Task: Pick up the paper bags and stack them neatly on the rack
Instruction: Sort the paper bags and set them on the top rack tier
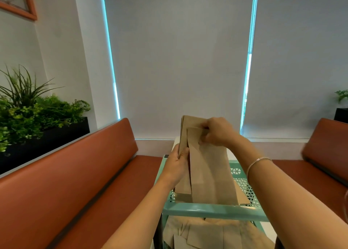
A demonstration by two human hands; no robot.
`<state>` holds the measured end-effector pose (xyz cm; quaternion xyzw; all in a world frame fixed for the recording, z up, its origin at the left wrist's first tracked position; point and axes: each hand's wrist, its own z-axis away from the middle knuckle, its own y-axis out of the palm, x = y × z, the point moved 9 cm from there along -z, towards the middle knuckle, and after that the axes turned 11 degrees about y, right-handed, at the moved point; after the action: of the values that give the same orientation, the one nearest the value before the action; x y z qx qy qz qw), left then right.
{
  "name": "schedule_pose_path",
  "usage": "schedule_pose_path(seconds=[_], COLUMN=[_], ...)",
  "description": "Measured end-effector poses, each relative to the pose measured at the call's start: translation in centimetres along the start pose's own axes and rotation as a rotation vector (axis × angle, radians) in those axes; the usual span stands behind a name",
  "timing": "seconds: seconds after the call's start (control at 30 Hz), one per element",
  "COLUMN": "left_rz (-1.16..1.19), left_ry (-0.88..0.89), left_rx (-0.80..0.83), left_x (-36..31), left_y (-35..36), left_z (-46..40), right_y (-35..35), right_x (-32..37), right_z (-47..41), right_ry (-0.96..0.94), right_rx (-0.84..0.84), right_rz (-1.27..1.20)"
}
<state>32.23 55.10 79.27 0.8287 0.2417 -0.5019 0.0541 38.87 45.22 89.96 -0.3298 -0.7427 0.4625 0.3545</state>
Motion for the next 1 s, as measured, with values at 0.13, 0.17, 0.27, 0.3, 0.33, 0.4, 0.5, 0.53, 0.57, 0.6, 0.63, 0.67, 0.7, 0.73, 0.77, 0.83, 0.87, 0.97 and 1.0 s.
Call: schedule_pose_path(seconds=[0.13,0.17,0.27,0.3,0.33,0.4,0.5,0.53,0.57,0.6,0.63,0.67,0.7,0.73,0.77,0.83,0.87,0.97,1.0], left_rz=[0.058,0.072,0.058,0.046,0.021,-0.047,-0.107,-0.098,-0.09,-0.088,-0.096,-0.104,-0.114,-0.116,-0.117,-0.115,-0.111,-0.117,-0.115], left_ry=[-0.004,0.009,-0.013,-0.029,-0.027,0.009,0.045,0.046,0.047,0.054,0.059,0.062,0.058,0.06,0.056,0.06,0.06,0.049,0.047], left_rx=[0.045,0.071,0.098,0.088,0.058,-0.053,-0.222,-0.262,-0.293,-0.323,-0.345,-0.362,-0.374,-0.387,-0.396,-0.406,-0.406,-0.407,-0.408], left_x=[-0.6,-0.4,0.4,0.8,1.0,0.9,0.5,0.2,0.0,-0.2,-0.1,-0.2,-0.1,-0.1,0.1,0.1,0.1,0.4,0.4], left_y=[0.4,0.6,0.8,0.7,0.5,-0.8,-2.8,-3.2,-3.5,-3.8,-4.0,-4.1,-4.2,-4.3,-4.5,-4.6,-4.7,-4.7,-4.7], left_z=[0.1,0.0,0.0,0.0,0.0,-0.4,-0.5,-0.4,-0.3,-0.2,-0.1,-0.1,0.0,-0.1,0.0,0.0,0.0,0.0,0.0], right_y=[0.0,0.0,-0.2,-0.2,-0.2,-0.6,1.1,2.7,4.7,7.0,9.2,11.1,12.9,14.2,15.1,16.6,17.3,19.1,18.3], right_x=[-1.1,-1.3,-1.4,-1.7,-2.1,-3.9,-8.4,-9.8,-10.5,-10.9,-11.2,-11.4,-11.7,-11.9,-12.1,-12.9,-13.5,-14.7,-14.1], right_z=[-0.4,-0.5,-0.7,-0.8,-0.9,-0.6,0.5,0.7,0.9,1.2,1.7,2.4,2.9,3.5,4.1,4.5,4.5,3.6,3.8], right_ry=[0.055,0.066,0.084,0.091,0.106,0.181,0.439,0.523,0.574,0.595,0.6,0.603,0.613,0.638,0.674,0.776,0.823,0.86,0.843], right_rx=[-0.057,-0.074,-0.13,-0.145,-0.175,-0.276,-0.296,-0.203,-0.049,0.126,0.288,0.417,0.515,0.582,0.616,0.617,0.615,0.623,0.61], right_rz=[-0.105,-0.136,-0.227,-0.274,-0.335,-0.474,-0.674,-0.64,-0.51,-0.334,-0.175,-0.063,0.001,0.027,0.039,0.061,0.063,0.048,0.039])
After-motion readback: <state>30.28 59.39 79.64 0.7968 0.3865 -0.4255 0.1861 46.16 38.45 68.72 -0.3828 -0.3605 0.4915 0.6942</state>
